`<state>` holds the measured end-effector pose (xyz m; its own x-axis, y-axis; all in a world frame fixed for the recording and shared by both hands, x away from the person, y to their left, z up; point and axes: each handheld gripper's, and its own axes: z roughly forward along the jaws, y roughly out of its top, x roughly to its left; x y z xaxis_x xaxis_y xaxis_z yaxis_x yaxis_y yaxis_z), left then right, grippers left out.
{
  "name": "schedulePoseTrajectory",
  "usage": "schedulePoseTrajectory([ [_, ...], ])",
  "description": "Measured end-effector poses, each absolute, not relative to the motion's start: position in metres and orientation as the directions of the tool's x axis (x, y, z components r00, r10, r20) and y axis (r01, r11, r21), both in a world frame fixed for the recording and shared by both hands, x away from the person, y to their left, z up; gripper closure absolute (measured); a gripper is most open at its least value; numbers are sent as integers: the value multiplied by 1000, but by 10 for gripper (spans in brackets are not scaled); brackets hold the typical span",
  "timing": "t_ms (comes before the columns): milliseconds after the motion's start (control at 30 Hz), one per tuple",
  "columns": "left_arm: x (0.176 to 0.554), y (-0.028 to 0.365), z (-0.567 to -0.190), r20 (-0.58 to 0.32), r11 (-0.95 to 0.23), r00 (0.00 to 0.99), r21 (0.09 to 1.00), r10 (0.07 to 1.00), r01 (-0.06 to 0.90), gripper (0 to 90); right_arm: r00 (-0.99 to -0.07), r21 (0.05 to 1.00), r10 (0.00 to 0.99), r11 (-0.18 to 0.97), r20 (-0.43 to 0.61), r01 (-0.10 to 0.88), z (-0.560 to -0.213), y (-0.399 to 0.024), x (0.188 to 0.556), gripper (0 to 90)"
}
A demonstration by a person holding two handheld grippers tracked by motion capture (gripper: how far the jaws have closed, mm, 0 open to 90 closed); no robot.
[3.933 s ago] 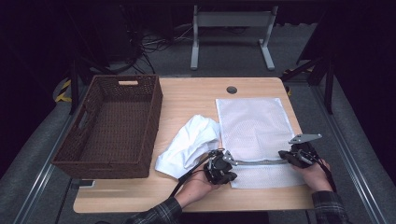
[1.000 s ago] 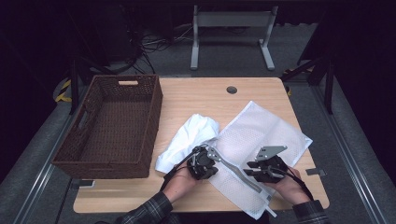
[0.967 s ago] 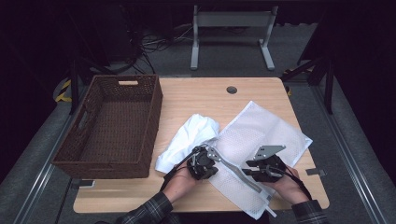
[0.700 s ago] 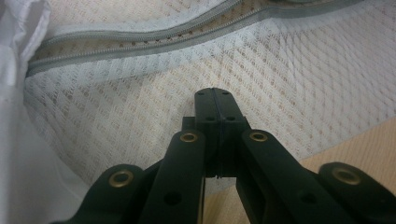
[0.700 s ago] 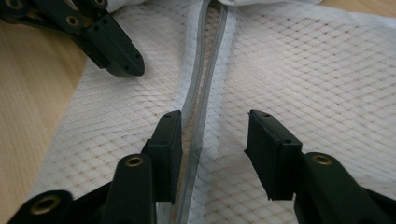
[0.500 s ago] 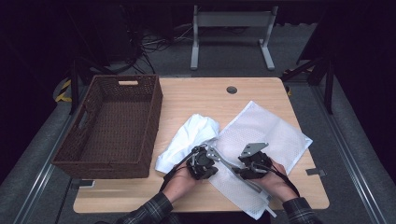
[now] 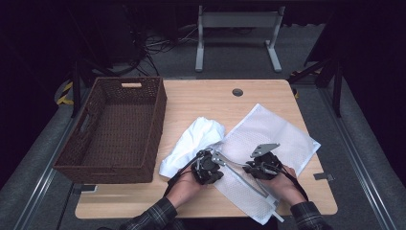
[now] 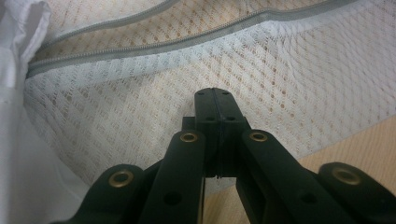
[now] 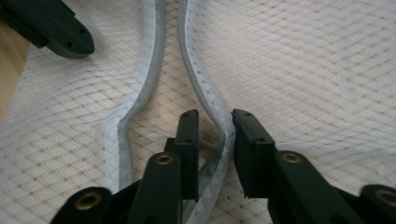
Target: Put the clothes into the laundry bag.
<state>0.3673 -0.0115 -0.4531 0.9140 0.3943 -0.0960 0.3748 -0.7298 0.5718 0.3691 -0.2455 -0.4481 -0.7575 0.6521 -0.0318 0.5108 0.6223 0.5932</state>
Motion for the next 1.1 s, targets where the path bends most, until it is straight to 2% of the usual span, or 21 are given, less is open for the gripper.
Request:
schedulePoseTrajectory([
  [233,367,-12,-453,-95,-731,914,571,394,374,900,-743,597,669,596,0,537,-448,-251,373,868],
  [933,369,-14,-450,-102,-738,912,556,397,383,900,-750,657,661,559,15,506,-416,-259,378,877],
  [1100,361,-23,-432,-120,-696,923,623,365,356,900,-749,652,663,561,15,510,-417,-259,377,877],
])
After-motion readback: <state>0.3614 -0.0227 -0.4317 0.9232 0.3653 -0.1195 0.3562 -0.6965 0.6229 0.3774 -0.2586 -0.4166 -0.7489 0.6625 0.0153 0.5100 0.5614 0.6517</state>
